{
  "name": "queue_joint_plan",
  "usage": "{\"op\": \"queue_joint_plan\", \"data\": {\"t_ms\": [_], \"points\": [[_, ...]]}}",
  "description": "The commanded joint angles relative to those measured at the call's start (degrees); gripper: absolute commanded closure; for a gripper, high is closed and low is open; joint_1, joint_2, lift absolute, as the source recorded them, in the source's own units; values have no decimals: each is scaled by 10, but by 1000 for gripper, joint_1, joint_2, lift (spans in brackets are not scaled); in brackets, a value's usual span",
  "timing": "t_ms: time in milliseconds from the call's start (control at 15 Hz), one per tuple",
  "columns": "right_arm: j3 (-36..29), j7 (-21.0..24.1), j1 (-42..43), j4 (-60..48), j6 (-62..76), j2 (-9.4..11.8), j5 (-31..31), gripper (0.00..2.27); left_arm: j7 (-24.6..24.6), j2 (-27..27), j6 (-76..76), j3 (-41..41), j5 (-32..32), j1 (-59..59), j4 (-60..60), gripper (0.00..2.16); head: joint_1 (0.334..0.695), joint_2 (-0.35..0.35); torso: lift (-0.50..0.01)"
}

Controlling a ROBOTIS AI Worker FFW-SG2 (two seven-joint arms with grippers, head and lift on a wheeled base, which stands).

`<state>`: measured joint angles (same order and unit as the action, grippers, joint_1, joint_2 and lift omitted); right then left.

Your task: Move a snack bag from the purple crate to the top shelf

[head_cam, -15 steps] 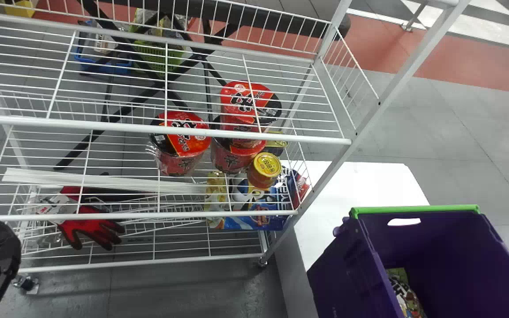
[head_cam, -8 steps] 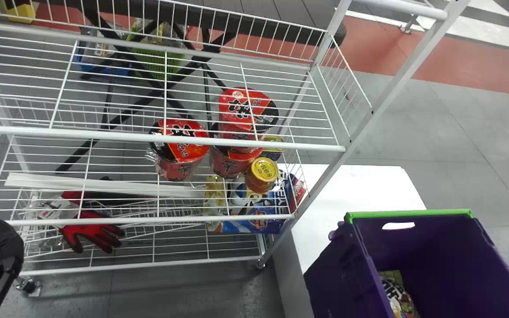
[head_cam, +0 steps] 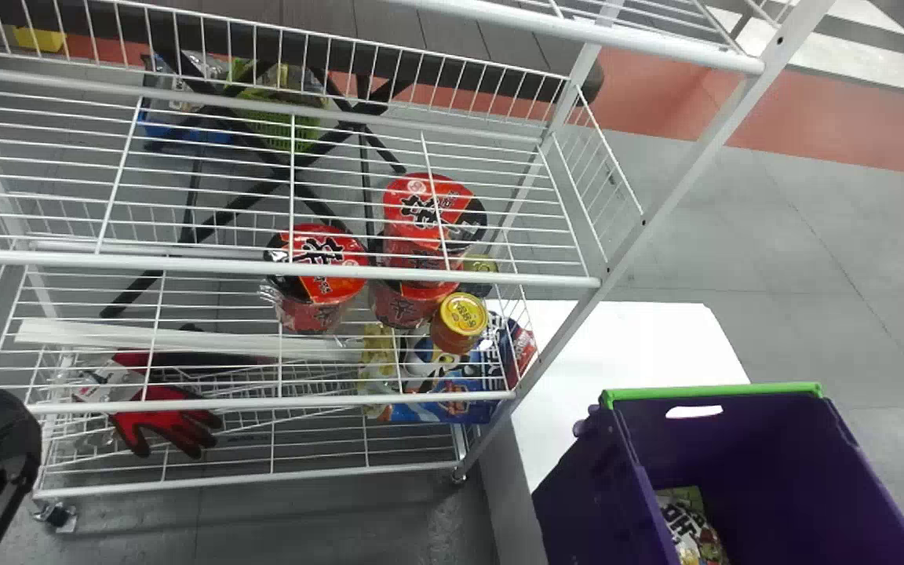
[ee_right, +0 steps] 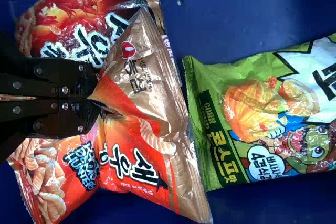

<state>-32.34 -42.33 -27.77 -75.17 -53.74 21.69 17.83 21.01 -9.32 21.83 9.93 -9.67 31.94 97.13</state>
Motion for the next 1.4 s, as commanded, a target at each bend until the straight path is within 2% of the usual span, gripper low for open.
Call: {"op": "queue_joint_plan", "data": {"t_ms": [0,1333], "points": [[1,0,0,0,2,-2,1,1717,0,0,0,0,0,1,0,117,695,-350,-387],[9,1,-1,4,30,-11,11,1717,1,-2,0,0,0,7,5,117,695,-350,-307]]}}
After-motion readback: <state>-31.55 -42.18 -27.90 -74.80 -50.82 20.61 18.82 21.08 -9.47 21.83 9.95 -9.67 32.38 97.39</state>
